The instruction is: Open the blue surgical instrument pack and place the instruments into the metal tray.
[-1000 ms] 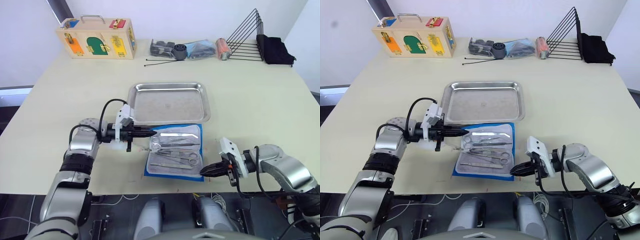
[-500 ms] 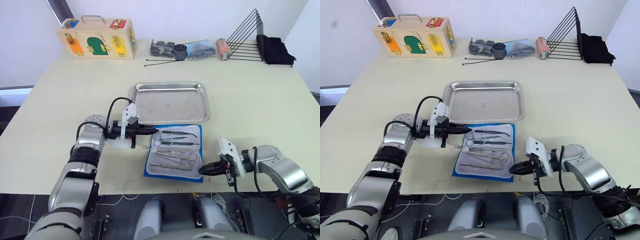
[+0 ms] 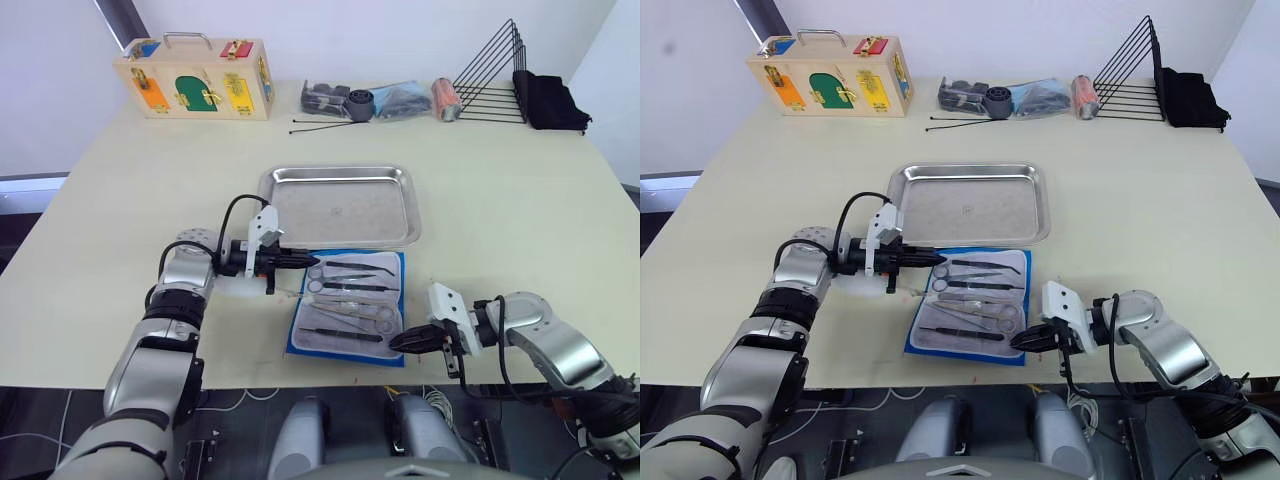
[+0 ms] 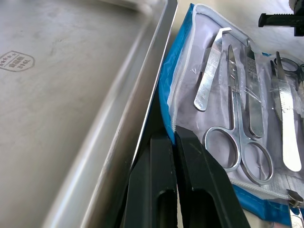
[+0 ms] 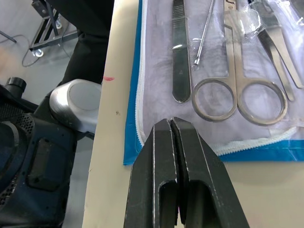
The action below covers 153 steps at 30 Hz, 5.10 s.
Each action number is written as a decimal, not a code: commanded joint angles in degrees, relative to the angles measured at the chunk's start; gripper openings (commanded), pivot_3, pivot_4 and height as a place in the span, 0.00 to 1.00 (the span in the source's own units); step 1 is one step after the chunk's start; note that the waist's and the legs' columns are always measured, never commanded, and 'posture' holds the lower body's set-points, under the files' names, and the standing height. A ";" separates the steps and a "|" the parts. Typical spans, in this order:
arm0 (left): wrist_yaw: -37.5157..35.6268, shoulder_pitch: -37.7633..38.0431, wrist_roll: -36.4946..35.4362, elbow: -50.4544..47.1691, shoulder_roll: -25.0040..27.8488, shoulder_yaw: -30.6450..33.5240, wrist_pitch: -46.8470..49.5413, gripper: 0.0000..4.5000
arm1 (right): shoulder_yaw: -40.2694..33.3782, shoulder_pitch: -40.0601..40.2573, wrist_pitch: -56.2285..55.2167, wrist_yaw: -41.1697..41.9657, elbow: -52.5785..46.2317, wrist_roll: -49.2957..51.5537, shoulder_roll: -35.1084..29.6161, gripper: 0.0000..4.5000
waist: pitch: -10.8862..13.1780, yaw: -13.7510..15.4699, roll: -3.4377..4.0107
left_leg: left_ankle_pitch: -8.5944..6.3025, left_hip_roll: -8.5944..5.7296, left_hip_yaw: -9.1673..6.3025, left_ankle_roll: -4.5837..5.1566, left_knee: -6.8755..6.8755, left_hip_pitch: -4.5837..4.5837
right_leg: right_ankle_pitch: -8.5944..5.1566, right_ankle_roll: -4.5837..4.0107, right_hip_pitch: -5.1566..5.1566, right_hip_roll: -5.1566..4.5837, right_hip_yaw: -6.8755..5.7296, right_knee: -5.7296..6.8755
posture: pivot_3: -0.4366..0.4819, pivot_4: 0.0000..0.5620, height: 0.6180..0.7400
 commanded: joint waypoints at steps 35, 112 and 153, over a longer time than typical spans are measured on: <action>3.33 1.64 -1.57 -0.39 1.23 3.56 1.27 0.99 | 0.13 -0.20 0.01 -0.56 3.71 -0.78 0.98 0.00 | -0.17 -0.30 -0.01 | 0.00 0.06 -0.01 0.00 0.01 0.06 | 0.00 -0.01 0.04 0.09 0.01 0.02 | 0.48 0.27 1.00; -8.67 16.45 -26.89 -36.66 21.34 2.53 -5.03 1.00 | -3.48 -7.11 -28.39 -0.87 32.83 -8.96 14.27 1.00 | 0.00 -0.12 -0.15 | 0.00 0.13 0.08 0.00 0.00 0.04 | 0.00 -0.02 -0.01 0.04 0.05 -0.01 | 0.48 0.27 1.00; -5.22 -9.21 7.60 20.36 -2.90 -7.53 -29.43 0.33 | -0.81 -5.52 -27.28 -2.12 32.50 -10.47 13.39 1.00 | -0.55 -0.25 -0.25 | 0.00 0.08 0.01 0.00 0.02 0.22 | 0.01 -0.02 0.20 0.13 0.02 -0.03 | 0.48 0.27 1.00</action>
